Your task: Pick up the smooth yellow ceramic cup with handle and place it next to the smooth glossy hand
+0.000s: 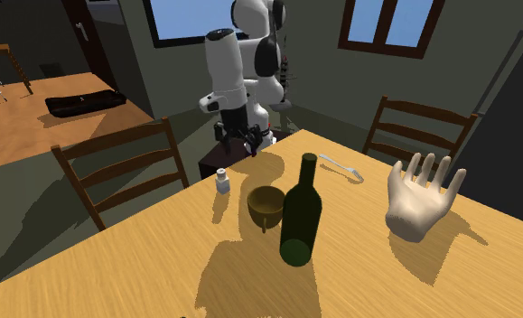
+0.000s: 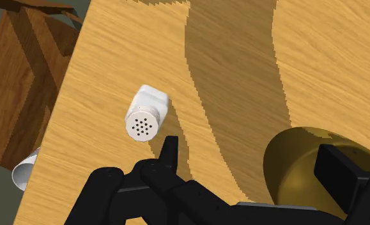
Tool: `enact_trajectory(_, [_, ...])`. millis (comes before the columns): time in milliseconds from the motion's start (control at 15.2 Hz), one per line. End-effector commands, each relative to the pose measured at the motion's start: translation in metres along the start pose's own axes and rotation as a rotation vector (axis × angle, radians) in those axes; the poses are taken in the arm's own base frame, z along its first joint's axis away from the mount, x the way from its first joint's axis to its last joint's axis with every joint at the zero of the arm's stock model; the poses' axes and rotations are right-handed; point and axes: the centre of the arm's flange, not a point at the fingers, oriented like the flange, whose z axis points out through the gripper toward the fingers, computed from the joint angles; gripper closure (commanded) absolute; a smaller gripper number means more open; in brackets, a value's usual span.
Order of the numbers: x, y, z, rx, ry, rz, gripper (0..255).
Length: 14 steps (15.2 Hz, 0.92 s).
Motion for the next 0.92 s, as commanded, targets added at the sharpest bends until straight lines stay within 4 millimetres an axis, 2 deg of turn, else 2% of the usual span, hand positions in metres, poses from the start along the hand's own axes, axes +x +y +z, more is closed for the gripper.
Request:
enact_trajectory(0, [0.019,-0.014,0.014,0.0,-0.001,-0.009,0])
enact_trajectory(528, [0.092,-0.061,0.069,-0.003,-0.005,-0.045,0])
enact_trajectory(858, [0.092,-0.061,0.095,-0.003,-0.005,-0.045,0])
